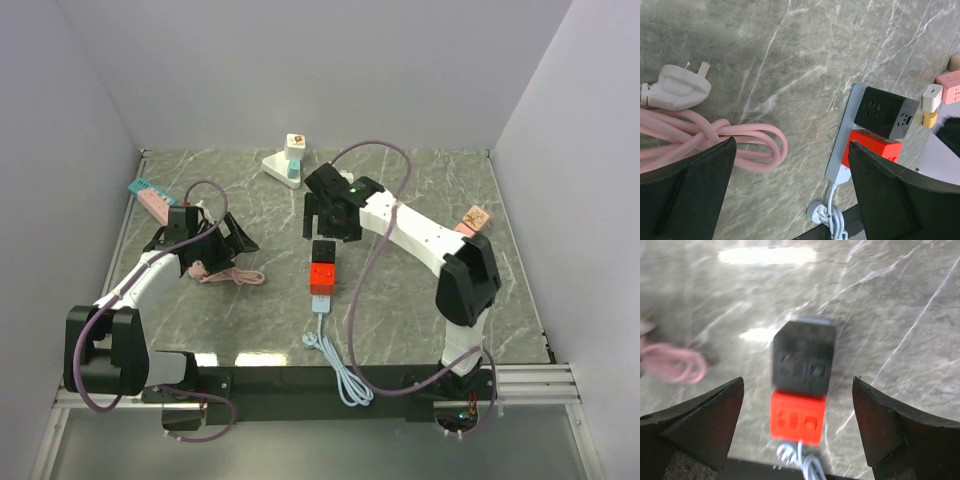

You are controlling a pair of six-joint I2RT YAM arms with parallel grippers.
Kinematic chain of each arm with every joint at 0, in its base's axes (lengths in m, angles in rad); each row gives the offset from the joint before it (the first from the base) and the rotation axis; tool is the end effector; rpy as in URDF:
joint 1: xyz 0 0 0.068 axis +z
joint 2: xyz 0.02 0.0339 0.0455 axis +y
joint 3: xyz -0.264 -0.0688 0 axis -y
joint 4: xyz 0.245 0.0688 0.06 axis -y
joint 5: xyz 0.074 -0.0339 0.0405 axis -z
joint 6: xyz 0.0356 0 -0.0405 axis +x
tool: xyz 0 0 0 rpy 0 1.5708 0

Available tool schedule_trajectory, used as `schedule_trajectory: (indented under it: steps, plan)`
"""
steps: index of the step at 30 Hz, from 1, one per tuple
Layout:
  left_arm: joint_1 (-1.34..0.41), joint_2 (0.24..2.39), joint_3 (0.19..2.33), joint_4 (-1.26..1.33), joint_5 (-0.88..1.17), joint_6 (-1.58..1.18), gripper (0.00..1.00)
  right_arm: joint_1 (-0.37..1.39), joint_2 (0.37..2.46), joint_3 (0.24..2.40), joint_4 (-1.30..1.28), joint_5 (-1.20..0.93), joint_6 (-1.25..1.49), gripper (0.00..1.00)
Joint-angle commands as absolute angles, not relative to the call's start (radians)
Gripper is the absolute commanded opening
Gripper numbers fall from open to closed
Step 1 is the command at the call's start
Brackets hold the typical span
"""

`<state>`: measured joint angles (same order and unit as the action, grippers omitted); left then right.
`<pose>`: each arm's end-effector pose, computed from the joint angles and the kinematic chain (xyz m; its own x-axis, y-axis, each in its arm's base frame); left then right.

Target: Pull the plug off the socket

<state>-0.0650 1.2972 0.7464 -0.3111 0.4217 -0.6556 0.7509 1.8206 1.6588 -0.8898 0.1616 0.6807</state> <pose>0.2567 -0.0313 0.2098 -0.7987 -0.5054 -0.3266 -0.2040 0.7381 -0.6432 0.2897 0.2625 0.2943 -0.8803 0.0280 -0.4735 -0.0785 0.9759 0.2037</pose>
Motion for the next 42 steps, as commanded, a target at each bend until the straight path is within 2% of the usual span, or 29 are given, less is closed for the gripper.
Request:
schedule_trajectory:
  steps: [1,4,11,14,15,17,18,20,21,23,25,29,33,36,42]
  plan:
    - [-0.067,1.275,0.762,-0.284,0.431,-0.666,1.00,0.746,1.897,1.720,-0.945,0.201,0.692,0.95]
    - [-0.067,1.267,0.759,-0.291,0.425,-0.664,0.99,0.738,1.974,1.741,-0.971,0.207,0.719,0.95]
    - [-0.067,1.236,0.727,-0.290,0.416,-0.667,0.99,0.739,1.983,1.635,-0.874,0.144,0.735,0.95]
    - [-0.067,1.238,0.710,-0.278,0.425,-0.670,0.99,0.739,2.003,1.615,-0.850,0.126,0.733,0.87]
    - [-0.067,1.238,0.706,-0.272,0.428,-0.670,0.99,0.739,2.005,1.611,-0.835,0.121,0.732,0.74]
    - [-0.067,1.239,0.703,-0.270,0.426,-0.669,0.99,0.738,2.002,1.594,-0.816,0.104,0.726,0.60]
    - [-0.067,1.242,0.704,-0.275,0.423,-0.664,0.99,0.733,1.997,1.589,-0.805,0.097,0.726,0.45]
    - [-0.067,1.250,0.707,-0.279,0.440,-0.658,0.99,0.727,1.980,1.563,-0.789,0.074,0.710,0.30]
    - [-0.067,1.256,0.709,-0.273,0.449,-0.658,0.99,0.721,1.974,1.552,-0.766,0.055,0.703,0.16]
    - [-0.069,1.255,0.701,-0.256,0.491,-0.661,0.99,0.697,1.944,1.501,-0.729,-0.048,0.680,0.00]
    - [-0.077,1.249,0.690,-0.227,0.521,-0.666,0.99,0.661,1.877,1.415,-0.625,-0.121,0.641,0.00]
    - [-0.118,1.256,0.693,-0.180,0.551,-0.687,1.00,0.591,1.780,1.307,-0.405,-0.444,0.539,0.00]
    - [-0.167,1.296,0.732,-0.149,0.520,-0.719,0.99,0.571,1.799,1.331,-0.422,-0.604,0.440,0.00]
    - [-0.212,1.330,0.758,-0.109,0.508,-0.753,0.99,0.571,1.812,1.335,-0.413,-0.700,0.405,0.00]
    - [-0.291,1.423,0.795,-0.069,0.454,-0.779,0.99,0.546,1.833,1.321,-0.359,-0.707,0.454,0.00]
